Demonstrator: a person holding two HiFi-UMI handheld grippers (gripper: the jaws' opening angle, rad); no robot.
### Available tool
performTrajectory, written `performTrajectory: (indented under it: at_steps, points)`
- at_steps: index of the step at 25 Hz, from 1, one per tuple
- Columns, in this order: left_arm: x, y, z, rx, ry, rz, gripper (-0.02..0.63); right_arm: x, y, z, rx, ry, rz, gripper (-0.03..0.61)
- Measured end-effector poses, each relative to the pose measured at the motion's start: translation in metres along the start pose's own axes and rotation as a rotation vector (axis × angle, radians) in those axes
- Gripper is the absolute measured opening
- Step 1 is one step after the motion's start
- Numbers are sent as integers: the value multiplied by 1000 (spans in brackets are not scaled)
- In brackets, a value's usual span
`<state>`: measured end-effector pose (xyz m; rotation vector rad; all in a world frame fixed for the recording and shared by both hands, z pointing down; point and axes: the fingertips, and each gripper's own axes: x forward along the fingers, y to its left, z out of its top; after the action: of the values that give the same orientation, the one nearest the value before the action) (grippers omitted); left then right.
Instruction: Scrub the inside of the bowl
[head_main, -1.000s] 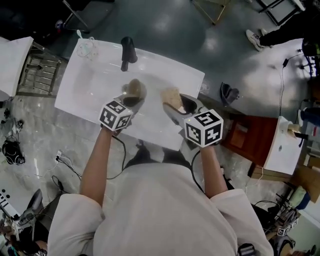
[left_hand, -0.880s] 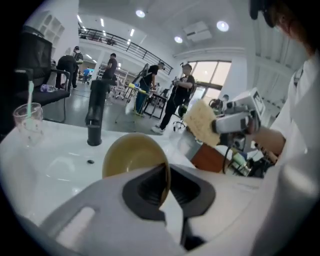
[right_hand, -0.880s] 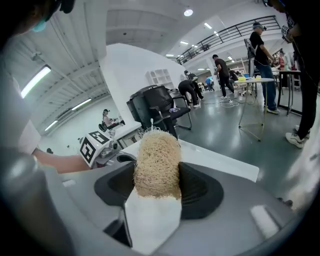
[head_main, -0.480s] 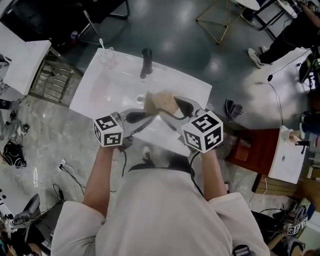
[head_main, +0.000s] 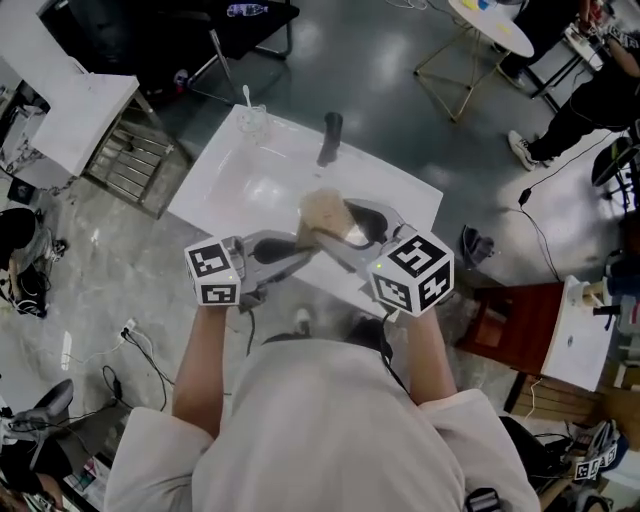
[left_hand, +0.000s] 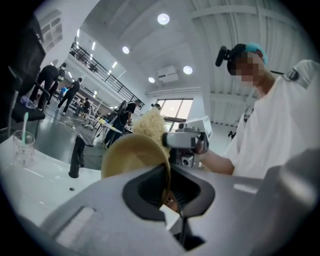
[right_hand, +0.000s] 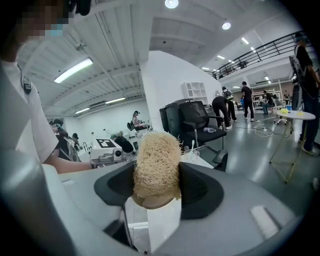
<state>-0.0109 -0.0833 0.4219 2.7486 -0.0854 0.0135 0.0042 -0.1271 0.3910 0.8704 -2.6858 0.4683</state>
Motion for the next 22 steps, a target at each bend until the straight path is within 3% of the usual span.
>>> performTrajectory:
  at_steps: [6, 12, 16, 22]
  points:
    - [-27, -21, 17, 19, -64, -74, 9, 1, 3, 19, 58, -73, 31, 259]
    - [-46, -62, 27, 63, -112, -181, 11, -9, 18, 25, -30, -56, 45, 259]
    - [-50, -68, 42, 89, -173, -240, 9, -6, -3, 20, -28, -63, 25, 258]
    - [-59, -70, 75, 113, -289, -230, 9, 7, 3, -7, -55, -19, 15, 258]
